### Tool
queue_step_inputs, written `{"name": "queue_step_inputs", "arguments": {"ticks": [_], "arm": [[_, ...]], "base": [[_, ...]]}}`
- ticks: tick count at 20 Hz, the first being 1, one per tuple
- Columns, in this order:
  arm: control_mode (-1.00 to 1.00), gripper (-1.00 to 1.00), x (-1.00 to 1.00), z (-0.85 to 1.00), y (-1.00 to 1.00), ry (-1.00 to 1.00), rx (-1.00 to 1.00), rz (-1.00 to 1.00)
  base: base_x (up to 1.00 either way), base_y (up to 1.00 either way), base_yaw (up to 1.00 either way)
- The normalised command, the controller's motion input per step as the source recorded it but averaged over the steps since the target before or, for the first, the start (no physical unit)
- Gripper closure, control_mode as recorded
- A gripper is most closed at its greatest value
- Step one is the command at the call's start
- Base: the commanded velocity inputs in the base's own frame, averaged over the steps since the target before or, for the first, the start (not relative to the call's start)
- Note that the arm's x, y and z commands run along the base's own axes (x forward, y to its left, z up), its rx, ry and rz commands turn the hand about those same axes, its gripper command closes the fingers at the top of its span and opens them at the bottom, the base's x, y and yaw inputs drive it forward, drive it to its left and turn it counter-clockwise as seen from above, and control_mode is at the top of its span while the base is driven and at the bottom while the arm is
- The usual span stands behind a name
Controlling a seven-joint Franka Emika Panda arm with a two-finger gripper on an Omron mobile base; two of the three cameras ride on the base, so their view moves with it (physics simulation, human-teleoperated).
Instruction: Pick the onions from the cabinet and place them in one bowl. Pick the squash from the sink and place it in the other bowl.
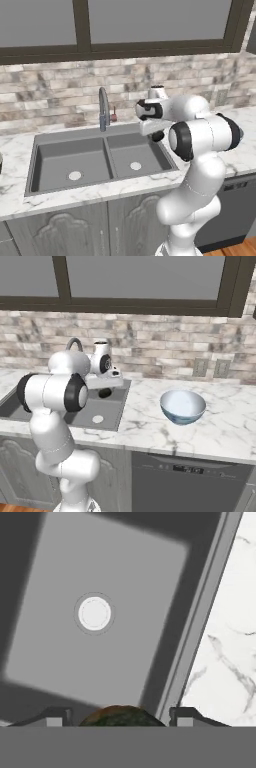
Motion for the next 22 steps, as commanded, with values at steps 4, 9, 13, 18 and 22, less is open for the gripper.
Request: {"name": "queue_step_inputs", "arguments": {"ticks": [4, 9, 13, 18, 22], "arm": [[-1.0, 1.0, -0.2, 0.31, -0.57, 0.1, -0.04, -0.18], [-1.0, 1.0, -0.27, 0.36, -0.55, 0.07, -0.05, -0.17], [-1.0, 1.0, -0.13, 0.16, -0.5, 0.02, -0.13, -0.22], [-1.0, 1.0, -0.04, -0.07, -0.63, -0.03, -0.08, -0.24], [-1.0, 1.0, -0.09, 0.32, -0.4, -0.05, -0.03, -0.23]], "base": [[0.0, 0.0, 0.0], [0.0, 0.0, 0.0], [0.0, 0.0, 0.0], [0.0, 0.0, 0.0], [0.0, 0.0, 0.0]]}}
